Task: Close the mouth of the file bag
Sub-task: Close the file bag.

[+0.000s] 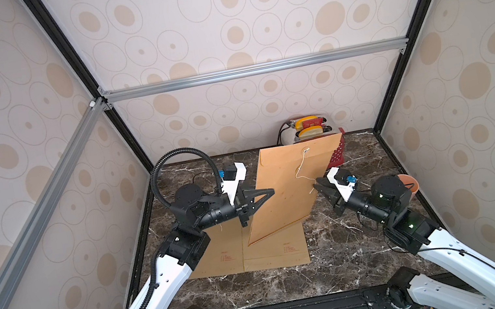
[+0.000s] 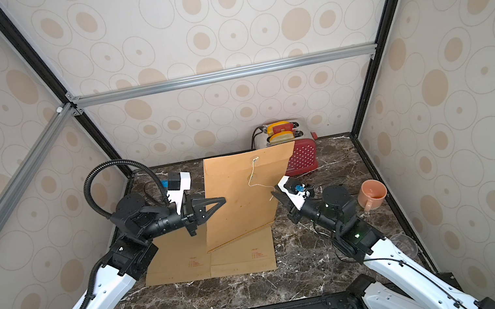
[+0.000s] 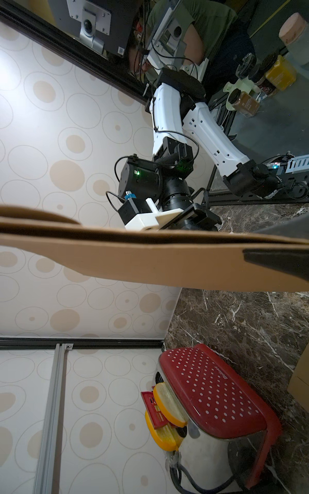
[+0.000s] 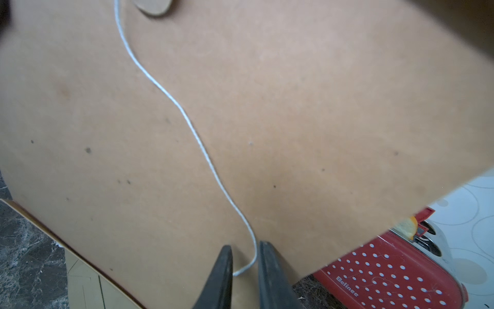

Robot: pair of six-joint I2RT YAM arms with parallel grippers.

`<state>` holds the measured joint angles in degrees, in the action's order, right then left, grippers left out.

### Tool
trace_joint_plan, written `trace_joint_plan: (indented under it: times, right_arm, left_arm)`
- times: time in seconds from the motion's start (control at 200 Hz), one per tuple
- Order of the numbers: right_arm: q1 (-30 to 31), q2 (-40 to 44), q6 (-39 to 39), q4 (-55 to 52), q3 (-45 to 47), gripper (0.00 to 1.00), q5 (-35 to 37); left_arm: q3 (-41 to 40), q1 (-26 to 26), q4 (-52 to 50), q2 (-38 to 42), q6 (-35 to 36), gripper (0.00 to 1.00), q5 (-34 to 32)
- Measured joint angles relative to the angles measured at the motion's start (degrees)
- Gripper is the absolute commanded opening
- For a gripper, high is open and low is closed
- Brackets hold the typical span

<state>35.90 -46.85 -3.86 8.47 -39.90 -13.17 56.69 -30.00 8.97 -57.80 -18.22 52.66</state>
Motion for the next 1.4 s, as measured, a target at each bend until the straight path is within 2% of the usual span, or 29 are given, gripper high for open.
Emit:
trace_joint_plan:
  times: [0.255, 0.701, 0.931, 1.397]
  right_arm:
    - [0.02, -1.14, 1.31, 0.13, 0.07, 0.0, 1.73]
    - [0.04, 7.82, 7.58, -1.09, 3.98, 0.0, -10.23]
    - [0.04, 8.2, 10.8, -2.4, 5.2, 0.0, -16.92]
    - [0.04, 11.08, 10.05, -4.7, 6.56, 0.0, -16.98]
  left_arm:
    - [-0.04, 0.0, 0.07, 0.0, 0.0, 0.0, 0.0]
    - [-0.98, 0.0, 0.0, 0.72, 0.09, 0.0, -2.05]
    - [-2.97, 0.0, 0.9, 2.73, 0.57, 0.0, -4.52]
    - [-5.09, 0.0, 3.89, 4.42, 2.01, 0.0, -6.75]
